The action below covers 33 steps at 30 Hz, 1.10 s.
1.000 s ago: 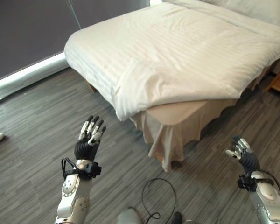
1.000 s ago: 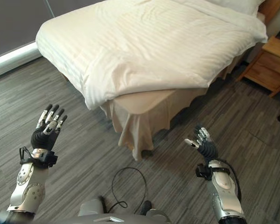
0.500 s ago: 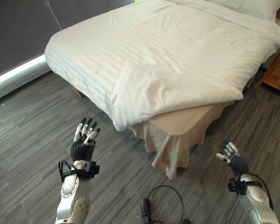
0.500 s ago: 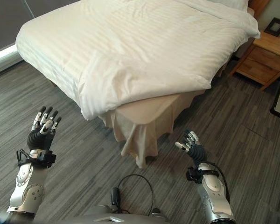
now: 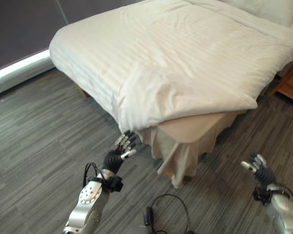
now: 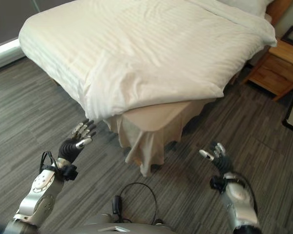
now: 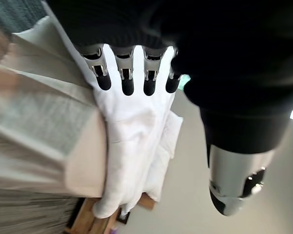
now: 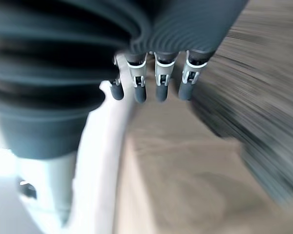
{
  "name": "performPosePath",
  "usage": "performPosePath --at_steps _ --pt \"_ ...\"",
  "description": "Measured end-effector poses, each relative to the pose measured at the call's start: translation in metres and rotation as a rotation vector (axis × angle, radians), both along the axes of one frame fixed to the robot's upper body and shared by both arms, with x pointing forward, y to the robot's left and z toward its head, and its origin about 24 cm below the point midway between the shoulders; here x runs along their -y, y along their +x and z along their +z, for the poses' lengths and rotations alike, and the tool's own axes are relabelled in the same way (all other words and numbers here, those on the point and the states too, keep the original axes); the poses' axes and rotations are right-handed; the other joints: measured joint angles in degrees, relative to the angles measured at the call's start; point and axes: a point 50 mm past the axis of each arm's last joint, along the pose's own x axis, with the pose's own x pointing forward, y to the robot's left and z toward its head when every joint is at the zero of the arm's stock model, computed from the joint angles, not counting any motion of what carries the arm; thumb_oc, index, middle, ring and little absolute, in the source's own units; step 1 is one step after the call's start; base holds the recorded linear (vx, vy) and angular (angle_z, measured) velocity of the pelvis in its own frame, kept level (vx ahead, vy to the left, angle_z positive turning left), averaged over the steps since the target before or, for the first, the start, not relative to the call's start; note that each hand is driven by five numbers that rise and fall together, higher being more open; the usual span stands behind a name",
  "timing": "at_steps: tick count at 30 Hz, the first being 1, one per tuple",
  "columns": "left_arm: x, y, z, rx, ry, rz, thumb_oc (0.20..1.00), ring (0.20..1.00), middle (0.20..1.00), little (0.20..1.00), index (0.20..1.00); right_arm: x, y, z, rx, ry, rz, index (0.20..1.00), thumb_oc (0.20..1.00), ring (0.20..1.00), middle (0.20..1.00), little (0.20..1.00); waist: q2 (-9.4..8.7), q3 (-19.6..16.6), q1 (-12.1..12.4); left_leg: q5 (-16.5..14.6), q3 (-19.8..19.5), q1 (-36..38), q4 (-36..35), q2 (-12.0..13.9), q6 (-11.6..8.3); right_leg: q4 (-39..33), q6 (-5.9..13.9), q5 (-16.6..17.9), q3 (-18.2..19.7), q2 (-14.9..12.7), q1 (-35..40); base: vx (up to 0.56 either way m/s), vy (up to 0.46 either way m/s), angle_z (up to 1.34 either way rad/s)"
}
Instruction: Making the bed.
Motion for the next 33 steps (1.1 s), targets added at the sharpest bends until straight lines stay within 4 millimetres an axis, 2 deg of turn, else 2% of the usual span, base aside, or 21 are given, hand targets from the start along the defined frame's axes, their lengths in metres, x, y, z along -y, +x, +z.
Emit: performPosePath --at_steps 2,3,5,8,9,10,11,13,15,17,18,20,21,22,23,26,30,33 --pt "-0.004 -0.016 -0.013 -0.095 0.011 -0.046 1.000 1.000 1.000 1.000 1.000 0.007 0.038 0.031 0.017 -0.126 0.043 1.000 1.000 1.000 1.000 1.000 -0.83 0.4 2.0 0.0 0.1 -0.1 0.0 0.1 0.07 -0.2 0.05 0.0 -1.0 0.2 0.0 -0.01 0.039 0.11" --pt "-0.003 -0.021 -0.018 -0.128 0.019 -0.071 1.000 1.000 1.000 1.000 1.000 0.010 0.051 0.052 0.055 -0.186 0.062 1.000 1.000 1.000 1.000 1.000 -0.70 0.4 2.8 0.2 -0.3 -0.7 0.0 0.1 -0.05 -0.2 0.15 0.1 -1.1 0.4 -0.5 0.00 0.040 0.10" --pt "-0.002 -0.030 -0.026 -0.183 0.022 -0.098 1.000 1.000 1.000 1.000 1.000 -0.001 0.092 0.092 0.106 -0.292 0.107 1.000 1.000 1.000 1.000 1.000 -1.35 0.8 4.3 0.5 -1.4 -1.4 0.0 0.3 -0.18 -0.2 0.14 0.1 -2.0 0.7 -0.7 0.00 0.018 0.26" --pt "0.001 -0.030 -0.026 -0.192 0.001 -0.113 1.000 1.000 1.000 1.000 1.000 -0.016 0.121 0.124 0.155 -0.364 0.130 1.000 1.000 1.000 1.000 1.000 -2.26 1.1 7.5 0.8 -2.2 -1.6 0.0 0.5 -0.44 -0.2 0.14 0.1 -2.3 0.9 -0.6 -0.03 -0.005 0.21" --pt "-0.001 -0.030 -0.027 -0.193 -0.014 -0.097 1.000 1.000 1.000 1.000 1.000 -0.022 0.130 0.133 0.162 -0.389 0.135 1.000 1.000 1.000 1.000 1.000 -2.31 1.2 9.0 1.0 -3.5 -2.0 0.0 0.2 -0.48 -0.2 0.10 0.1 -2.7 0.9 -0.3 -0.10 -0.024 0.28" --pt "-0.002 -0.029 -0.029 -0.203 -0.013 -0.087 1.000 1.000 1.000 1.000 1.000 -0.027 0.139 0.138 0.132 -0.447 0.141 1.000 1.000 1.000 1.000 1.000 -2.37 1.2 8.8 1.1 -3.5 -2.2 0.0 0.3 -0.58 -0.2 0.10 0.1 -2.8 1.2 -0.5 -0.10 -0.017 0.25" --pt "-0.005 -0.028 -0.038 -0.237 0.002 -0.078 1.000 1.000 1.000 1.000 1.000 -0.027 0.151 0.152 0.079 -0.526 0.111 1.000 1.000 1.000 1.000 1.000 -2.40 1.2 10.2 1.5 -4.0 -3.7 0.0 0.2 -0.61 -0.2 0.09 0.1 -3.8 1.3 -1.9 -0.08 -0.008 0.11" --pt "-0.012 -0.026 -0.049 -0.287 0.029 -0.057 1.000 1.000 1.000 1.000 1.000 -0.024 0.158 0.181 0.105 -0.555 0.054 1.000 1.000 1.000 1.000 1.000 -2.56 1.6 10.9 2.9 -5.1 -6.7 0.0 0.3 -0.62 -0.3 0.04 0.2 -4.8 1.8 -4.1 -0.07 -0.015 0.27" --pt "-0.028 -0.035 -0.078 -0.418 0.094 0.002 1.000 1.000 1.000 1.000 1.000 -0.034 0.168 0.214 0.068 -0.731 0.036 1.000 1.000 1.000 1.000 1.000 -2.60 2.3 11.8 3.4 -5.9 -8.7 0.1 0.5 -0.62 -0.3 -0.02 0.4 -5.4 2.3 -5.9 -0.05 -0.007 0.17" --pt "-0.041 -0.047 -0.095 -0.509 0.150 0.048 1.000 1.000 1.000 1.000 1.000 -0.037 0.168 0.244 0.128 -0.801 0.003 1.000 1.000 1.000 1.000 1.000 -3.06 2.7 12.0 3.5 -6.4 -11.2 0.5 0.8 -0.92 -0.3 -0.02 0.5 -6.0 2.5 -7.8 -0.02 0.004 0.16" --pt "-0.048 -0.056 -0.101 -0.555 0.193 0.055 1.000 1.000 1.000 1.000 1.000 -0.036 0.166 0.263 0.186 -0.819 -0.032 1.000 1.000 1.000 1.000 1.000 -3.94 4.0 13.0 3.9 -6.8 -12.7 0.5 1.2 -1.36 -0.3 -0.26 0.7 -6.3 2.9 -9.3 -0.01 0.013 0.17" --pt "-0.054 -0.071 -0.116 -0.628 0.214 0.092 1.000 1.000 1.000 1.000 1.000 -0.034 0.164 0.274 0.151 -0.936 -0.063 1.000 1.000 1.000 1.000 1.000 -3.86 4.7 14.5 4.1 -7.8 -14.6 0.6 1.1 -1.57 -0.3 -0.27 0.7 -7.3 3.3 -10.6 -0.01 0.011 0.20" --pt "-0.059 -0.080 -0.126 -0.681 0.222 0.147 1.000 1.000 1.000 1.000 1.000 -0.026 0.160 0.287 0.107 -1.027 -0.119 1.000 1.000 1.000 1.000 1.000 -3.74 5.4 15.2 4.2 -8.3 -16.6 1.4 1.1 -1.53 -0.3 -0.48 0.9 -7.6 3.4 -12.1 0.08 0.005 0.25" --pt "-0.062 -0.087 -0.129 -0.711 0.252 0.148 1.000 1.000 1.000 1.000 1.000 -0.023 0.157 0.294 0.112 -1.040 -0.140 1.000 1.000 1.000 1.000 1.000 -3.70 5.7 15.5 4.3 -8.9 -17.7 1.7 1.1 -1.49 -0.3 -0.49 0.9 -8.2 3.4 -12.8 0.09 0.020 0.28" --pt "-0.069 -0.105 -0.140 -0.770 0.262 0.212 1.000 1.000 1.000 1.000 1.000 -0.023 0.156 0.302 0.138 -1.049 -0.166 1.000 1.000 1.000 1.000 1.000 -3.70 6.3 16.0 4.6 -9.4 -18.9 1.7 0.9 -1.51 -0.3 -0.34 0.8 -8.5 3.5 -13.9 0.08 0.019 0.18" --pt "-0.074 -0.128 -0.156 -0.890 0.283 0.299 1.000 1.000 1.000 1.000 1.000 -0.021 0.148 0.328 0.172 -1.155 -0.226 1.000 1.000 1.000 1.000 1.000 -3.42 6.9 16.8 4.9 -9.5 -22.3 2.1 1.1 -1.69 -0.3 -0.38 1.1 -8.4 3.9 -16.9 0.00 0.007 0.03" --pt "-0.069 -0.131 -0.161 -0.911 0.269 0.329 1.000 1.000 1.000 1.000 1.000 -0.010 0.135 0.353 0.209 -1.209 -0.319 1.000 1.000 1.000 1.000 1.000 -3.62 8.9 17.4 5.1 -9.7 -25.7 2.6 1.4 -1.75 -0.3 -0.50 1.3 -8.6 4.4 -20.1 -0.03 -0.026 0.00" --pt "-0.060 -0.112 -0.159 -0.854 0.239 0.346 1.000 1.000 1.000 1.000 1.000 -0.006 0.124 0.373 0.230 -1.240 -0.372 1.000 1.000 1.000 1.000 1.000 -3.86 10.3 17.4 5.5 -10.2 -30.7 3.2 2.2 -2.29 -0.3 -0.60 1.6 -8.6 5.1 -24.7 -0.04 -0.010 -0.02"
